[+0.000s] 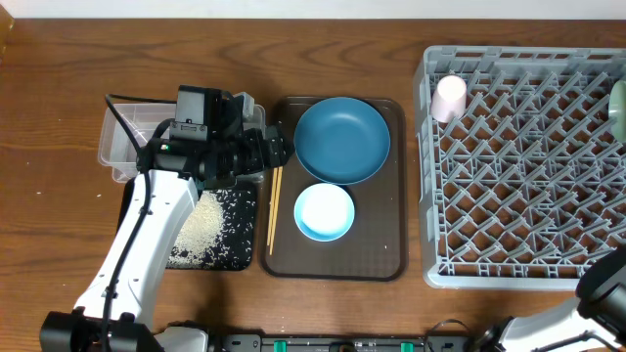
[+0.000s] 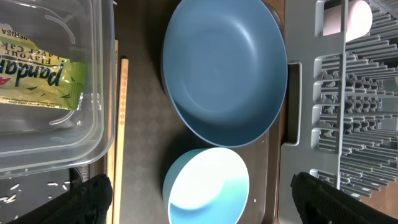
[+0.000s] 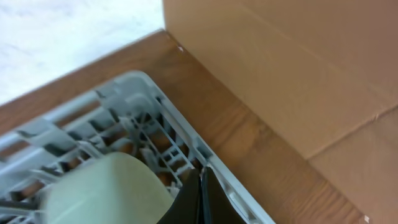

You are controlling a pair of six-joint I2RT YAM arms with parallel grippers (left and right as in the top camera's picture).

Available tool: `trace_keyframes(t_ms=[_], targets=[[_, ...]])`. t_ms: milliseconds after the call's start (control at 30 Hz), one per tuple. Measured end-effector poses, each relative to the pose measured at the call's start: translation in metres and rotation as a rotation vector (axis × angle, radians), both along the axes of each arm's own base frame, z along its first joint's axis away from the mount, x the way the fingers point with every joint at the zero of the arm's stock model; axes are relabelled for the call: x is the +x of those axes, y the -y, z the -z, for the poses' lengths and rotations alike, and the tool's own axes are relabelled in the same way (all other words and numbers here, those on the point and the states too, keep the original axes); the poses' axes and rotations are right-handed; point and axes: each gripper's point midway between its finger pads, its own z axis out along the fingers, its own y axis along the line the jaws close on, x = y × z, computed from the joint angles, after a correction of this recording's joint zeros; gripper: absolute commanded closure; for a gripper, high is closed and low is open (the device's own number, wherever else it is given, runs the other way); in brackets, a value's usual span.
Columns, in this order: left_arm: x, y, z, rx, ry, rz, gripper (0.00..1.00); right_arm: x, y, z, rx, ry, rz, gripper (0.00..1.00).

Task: Sort waste into correct bins and load items into the dishwasher rack
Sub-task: 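Carry the mint bowl right and place it in the rack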

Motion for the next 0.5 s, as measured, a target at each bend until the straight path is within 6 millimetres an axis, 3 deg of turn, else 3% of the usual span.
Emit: trace_keyframes(t_ms=[233,500], targets=[[0.000,0.000,0.000,0.000,0.000,0.000,0.05,-0.003,-0.006,0.058,0.174,-0.056,-0.006,0.99],[0.000,0.000,0.000,0.000,0.000,0.000,0.05,-0.001,-0.033,0.069,0.284,-0.076,-0.037,0.99]])
